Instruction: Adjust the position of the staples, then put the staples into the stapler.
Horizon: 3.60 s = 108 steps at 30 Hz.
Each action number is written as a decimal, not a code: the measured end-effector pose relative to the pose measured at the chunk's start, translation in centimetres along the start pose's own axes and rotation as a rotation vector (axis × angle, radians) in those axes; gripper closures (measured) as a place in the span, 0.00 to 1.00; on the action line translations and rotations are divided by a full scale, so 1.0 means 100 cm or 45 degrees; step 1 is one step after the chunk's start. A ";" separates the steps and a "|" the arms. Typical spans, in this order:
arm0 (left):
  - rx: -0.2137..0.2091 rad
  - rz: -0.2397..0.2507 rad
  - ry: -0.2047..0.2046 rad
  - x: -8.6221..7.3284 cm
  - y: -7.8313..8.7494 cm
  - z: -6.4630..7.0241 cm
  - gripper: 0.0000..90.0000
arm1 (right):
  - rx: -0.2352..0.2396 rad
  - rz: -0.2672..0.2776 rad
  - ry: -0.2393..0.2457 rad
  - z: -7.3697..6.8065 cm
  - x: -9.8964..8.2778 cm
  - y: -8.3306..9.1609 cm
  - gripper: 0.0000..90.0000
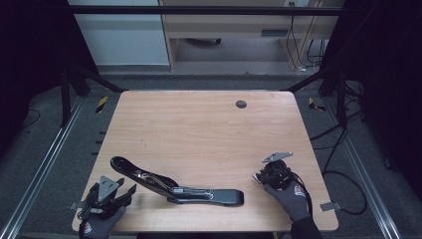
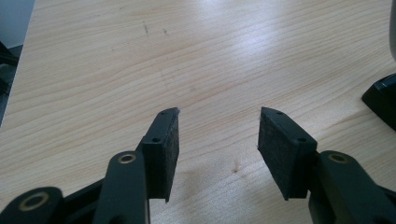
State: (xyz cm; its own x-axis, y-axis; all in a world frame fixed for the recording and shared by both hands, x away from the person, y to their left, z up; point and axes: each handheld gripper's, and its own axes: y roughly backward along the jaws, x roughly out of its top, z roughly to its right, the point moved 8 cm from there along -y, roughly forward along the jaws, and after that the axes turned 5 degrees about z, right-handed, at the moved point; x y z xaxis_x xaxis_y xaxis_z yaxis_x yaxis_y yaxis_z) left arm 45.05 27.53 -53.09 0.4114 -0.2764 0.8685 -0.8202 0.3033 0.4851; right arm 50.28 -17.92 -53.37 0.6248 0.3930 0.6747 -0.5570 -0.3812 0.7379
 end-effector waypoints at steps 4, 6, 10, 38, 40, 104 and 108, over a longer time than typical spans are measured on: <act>0.003 0.001 0.010 0.000 0.000 -0.001 0.53 | 0.017 -0.015 -0.006 -0.003 -0.001 -0.002 0.83; 0.005 -0.004 0.010 -0.001 0.000 -0.001 0.53 | 0.020 -0.017 -0.004 -0.004 -0.001 -0.004 0.83; 0.006 -0.008 0.003 -0.001 0.000 -0.001 0.53 | 0.025 -0.030 0.008 -0.005 -0.001 -0.006 0.83; 0.003 -0.014 0.002 -0.001 -0.001 -0.001 0.53 | 0.031 0.015 0.078 -0.003 0.004 0.003 0.87; 0.003 -0.015 0.003 -0.002 -0.001 -0.001 0.53 | 0.037 0.040 0.086 -0.003 0.006 0.006 0.87; 0.014 -0.035 0.026 -0.003 -0.004 -0.004 0.54 | 0.415 0.243 0.511 -0.092 0.084 0.035 0.87; 0.017 -0.032 0.026 -0.003 -0.003 -0.004 0.54 | 0.426 0.229 0.532 -0.099 0.088 0.034 0.87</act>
State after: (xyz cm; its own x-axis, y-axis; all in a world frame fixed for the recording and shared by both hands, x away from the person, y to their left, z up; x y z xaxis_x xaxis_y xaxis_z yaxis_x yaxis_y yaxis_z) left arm 45.38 27.86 -53.46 0.4399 -0.2655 0.8579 -0.8145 0.2843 0.5056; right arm 48.46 -7.46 -44.73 0.2286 0.5695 0.7896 -0.3881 -0.6905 0.6104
